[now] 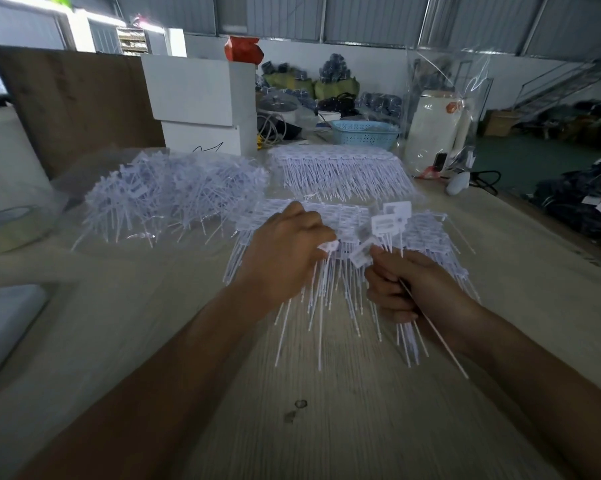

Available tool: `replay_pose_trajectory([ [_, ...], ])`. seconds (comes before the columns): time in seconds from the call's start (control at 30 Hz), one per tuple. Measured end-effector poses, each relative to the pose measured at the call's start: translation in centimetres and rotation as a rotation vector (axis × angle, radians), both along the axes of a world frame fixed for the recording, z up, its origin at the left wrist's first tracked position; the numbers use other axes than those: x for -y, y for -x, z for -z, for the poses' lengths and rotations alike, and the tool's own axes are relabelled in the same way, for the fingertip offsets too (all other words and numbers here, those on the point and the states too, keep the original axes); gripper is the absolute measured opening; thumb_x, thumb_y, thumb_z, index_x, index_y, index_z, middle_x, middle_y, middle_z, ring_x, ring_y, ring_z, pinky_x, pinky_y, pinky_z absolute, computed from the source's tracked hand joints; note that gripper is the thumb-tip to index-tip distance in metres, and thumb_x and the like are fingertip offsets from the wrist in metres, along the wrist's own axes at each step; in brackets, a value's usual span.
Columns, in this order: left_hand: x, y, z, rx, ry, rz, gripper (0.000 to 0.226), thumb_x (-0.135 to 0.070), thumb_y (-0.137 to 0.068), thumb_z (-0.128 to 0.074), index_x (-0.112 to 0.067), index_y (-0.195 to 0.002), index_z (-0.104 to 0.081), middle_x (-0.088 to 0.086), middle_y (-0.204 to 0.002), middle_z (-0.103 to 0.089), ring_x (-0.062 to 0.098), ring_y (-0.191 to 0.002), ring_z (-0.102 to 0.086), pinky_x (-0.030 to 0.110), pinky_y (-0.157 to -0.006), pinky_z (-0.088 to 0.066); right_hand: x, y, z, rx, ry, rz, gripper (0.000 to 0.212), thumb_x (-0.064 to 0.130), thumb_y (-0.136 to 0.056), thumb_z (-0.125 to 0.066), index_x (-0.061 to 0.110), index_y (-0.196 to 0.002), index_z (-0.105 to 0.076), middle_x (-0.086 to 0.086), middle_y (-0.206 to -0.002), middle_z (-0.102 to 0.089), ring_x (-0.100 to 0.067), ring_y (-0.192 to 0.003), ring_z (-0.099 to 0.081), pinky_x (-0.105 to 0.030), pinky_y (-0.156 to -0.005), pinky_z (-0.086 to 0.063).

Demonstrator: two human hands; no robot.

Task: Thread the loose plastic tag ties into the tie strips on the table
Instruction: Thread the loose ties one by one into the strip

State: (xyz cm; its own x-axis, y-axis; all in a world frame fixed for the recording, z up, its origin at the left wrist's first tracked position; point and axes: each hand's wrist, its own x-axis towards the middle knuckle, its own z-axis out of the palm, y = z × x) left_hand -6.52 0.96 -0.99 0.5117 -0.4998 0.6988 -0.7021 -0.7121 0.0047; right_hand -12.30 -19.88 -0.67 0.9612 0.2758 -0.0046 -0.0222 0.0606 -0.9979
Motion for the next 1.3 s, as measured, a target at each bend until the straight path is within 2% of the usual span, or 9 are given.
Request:
replay_pose_trajectory([
  [0.17,-1.2,-1.0,0.2,-0.282,0.209,-0.004,0.021,-0.027,-0.090,-0.071,-0.024,-0.110,-0.074,-0.004,-0.104,-0.070,0.019,-0.104,-0.058,0.042,-0.087,-0.049,0.3,-0.4,0.0,0.020,-0.023,0.043,0.044,0.040,-0.101,-0.049,0.019,-0.063,-0.040,-0.001,-0.061,-0.032,-0.012,-0.046,-0.024,-0.024,-0.042,-0.022],
  [0.3,0.2,0.1,0.3,-0.287,0.329,0.043,0.020,-0.035,-0.087,-0.072,-0.030,-0.106,-0.068,-0.006,-0.092,-0.070,0.016,-0.087,-0.064,0.039,-0.075,-0.054,0.6,-0.9,0.5,0.058,-0.016,0.093,0.038,0.039,-0.103,-0.047,0.016,-0.074,-0.051,-0.003,-0.061,-0.040,-0.015,-0.045,-0.033,-0.025,-0.043,-0.032],
  [0.4,1.2,0.8,0.3,-0.284,0.359,0.078,0.022,-0.042,-0.085,-0.072,-0.031,-0.101,-0.061,-0.013,-0.086,-0.070,0.012,-0.075,-0.066,0.037,-0.065,-0.055,0.6,-1.1,0.7,0.096,0.013,0.121,0.034,0.042,-0.103,-0.047,0.014,-0.084,-0.054,0.000,-0.059,-0.032,-0.012,-0.044,-0.024,-0.021,-0.040,-0.025],
  [0.6,2.3,1.3,0.6,-0.369,0.414,0.220,0.020,-0.027,-0.082,-0.080,-0.020,-0.096,-0.068,-0.011,-0.086,-0.070,0.003,-0.082,-0.065,0.019,-0.071,-0.048,0.3,-1.2,1.1,0.066,-0.023,0.185,0.026,0.037,-0.098,-0.056,0.014,-0.085,-0.059,0.003,-0.059,-0.025,-0.009,-0.046,-0.020,-0.021,-0.039,-0.019],
  [0.73,2.3,1.1,0.6,-0.387,0.479,0.239,0.018,-0.021,-0.082,-0.081,-0.015,-0.097,-0.073,-0.004,-0.090,-0.072,0.008,-0.082,-0.065,0.029,-0.074,-0.048,0.1,-1.2,0.9,0.064,-0.027,0.164,0.026,0.041,-0.085,-0.066,0.016,-0.082,-0.063,0.003,-0.059,-0.025,-0.009,-0.046,-0.021,-0.020,-0.039,-0.020],
  [0.9,2.5,1.0,0.6,-0.429,0.410,0.235,0.030,-0.008,-0.092,-0.067,-0.015,-0.121,-0.070,0.003,-0.102,-0.068,0.016,-0.089,-0.062,0.026,-0.078,-0.044,-0.2,-0.8,0.8,0.082,0.104,0.174,0.028,0.049,-0.082,-0.070,0.022,-0.077,-0.066,0.008,-0.055,-0.027,-0.007,-0.045,-0.023,-0.020,-0.039,-0.022],
  [1.07,2.4,1.2,1.0,-0.462,0.339,0.294,0.051,0.009,-0.088,-0.059,-0.013,-0.134,-0.061,0.004,-0.111,-0.066,0.015,-0.095,-0.061,0.024,-0.080,-0.046,0.0,-1.1,1.0,0.034,0.068,0.242,0.029,0.038,-0.089,-0.068,0.018,-0.070,-0.060,0.005,-0.053,-0.030,-0.009,-0.044,-0.025,-0.021,-0.039,-0.019],
  [1.13,2.4,1.3,1.1,-0.398,0.335,0.271,0.046,0.004,-0.088,-0.062,-0.011,-0.131,-0.061,0.004,-0.119,-0.066,0.015,-0.103,-0.061,0.024,-0.085,-0.047,0.0,-1.1,1.0,0.027,-0.001,0.208,0.029,0.039,-0.084,-0.067,0.013,-0.075,-0.058,0.006,-0.052,-0.029,-0.008,-0.042,-0.024,-0.020,-0.038,-0.017],
  [1.3,2.0,0.7,1.1,-0.240,0.268,0.147,0.028,-0.010,-0.089,-0.071,-0.009,-0.117,-0.069,0.004,-0.101,-0.067,0.021,-0.085,-0.061,0.036,-0.074,-0.049,0.0,-0.9,0.9,0.044,-0.020,0.163,0.029,0.037,-0.088,-0.063,0.010,-0.079,-0.061,0.004,-0.053,-0.026,-0.008,-0.041,-0.022,-0.019,-0.037,-0.018],
])
